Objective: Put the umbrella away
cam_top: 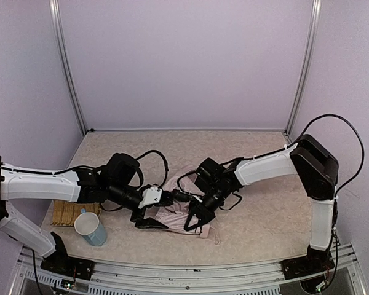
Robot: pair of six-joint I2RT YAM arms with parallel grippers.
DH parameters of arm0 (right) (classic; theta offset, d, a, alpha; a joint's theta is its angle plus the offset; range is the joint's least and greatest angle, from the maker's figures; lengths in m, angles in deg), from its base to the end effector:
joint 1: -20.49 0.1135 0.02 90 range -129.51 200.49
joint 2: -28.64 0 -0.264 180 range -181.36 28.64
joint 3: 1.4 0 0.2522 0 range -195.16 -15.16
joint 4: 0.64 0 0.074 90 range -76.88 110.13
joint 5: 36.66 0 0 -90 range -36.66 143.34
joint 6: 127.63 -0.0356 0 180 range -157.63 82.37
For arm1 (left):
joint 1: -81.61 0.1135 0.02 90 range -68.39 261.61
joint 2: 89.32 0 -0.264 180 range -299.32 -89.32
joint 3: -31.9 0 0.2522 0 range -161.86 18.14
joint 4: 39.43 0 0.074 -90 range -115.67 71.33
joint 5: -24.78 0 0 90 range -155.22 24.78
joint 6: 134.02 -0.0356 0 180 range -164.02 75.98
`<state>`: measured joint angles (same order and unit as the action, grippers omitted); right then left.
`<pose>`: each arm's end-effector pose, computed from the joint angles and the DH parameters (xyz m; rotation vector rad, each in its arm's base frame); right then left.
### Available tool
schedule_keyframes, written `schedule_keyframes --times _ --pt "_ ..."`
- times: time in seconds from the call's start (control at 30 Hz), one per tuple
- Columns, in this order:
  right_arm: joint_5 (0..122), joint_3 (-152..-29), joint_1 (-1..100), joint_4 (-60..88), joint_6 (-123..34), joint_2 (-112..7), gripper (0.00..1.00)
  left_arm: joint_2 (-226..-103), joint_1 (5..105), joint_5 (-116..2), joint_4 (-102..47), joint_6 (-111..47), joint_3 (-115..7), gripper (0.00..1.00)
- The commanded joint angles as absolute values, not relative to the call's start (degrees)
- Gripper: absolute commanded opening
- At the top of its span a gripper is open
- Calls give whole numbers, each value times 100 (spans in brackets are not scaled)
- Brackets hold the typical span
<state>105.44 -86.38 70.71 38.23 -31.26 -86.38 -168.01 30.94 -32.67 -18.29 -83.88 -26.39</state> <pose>0.2244 0.3134 0.1370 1.5292 -2.3108 -1.4431 0.1642 -0.2306 0.2155 1.8047 1.3723 -0.7486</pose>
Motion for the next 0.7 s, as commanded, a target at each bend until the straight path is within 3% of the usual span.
schedule_keyframes --times 0.0,0.17,0.4,0.47,0.57,0.67 --pt "11540 -8865 6855 4301 -3164 -9292 1 -17084 2881 -4247 -1363 -9113 -2685 80" --pt "11720 -9188 6657 4573 -2856 -9928 1 -17578 2851 -4292 -2009 -9301 -2562 82" --pt "11625 -9248 6558 4524 -2865 -10178 4 -18576 2824 -4996 -1512 -9261 -3080 74" --pt "11557 -9195 6526 4307 -3032 -10075 8 -18732 2841 -4967 -1346 -9137 -3216 66" --pt "11352 -9164 6520 4088 -3225 -9870 15 -18992 2893 -4869 -923 -8945 -3554 46" --pt "10988 -8968 6499 3693 -3531 -9449 29 -19215 2905 -4455 -448 -8708 -3919 29"
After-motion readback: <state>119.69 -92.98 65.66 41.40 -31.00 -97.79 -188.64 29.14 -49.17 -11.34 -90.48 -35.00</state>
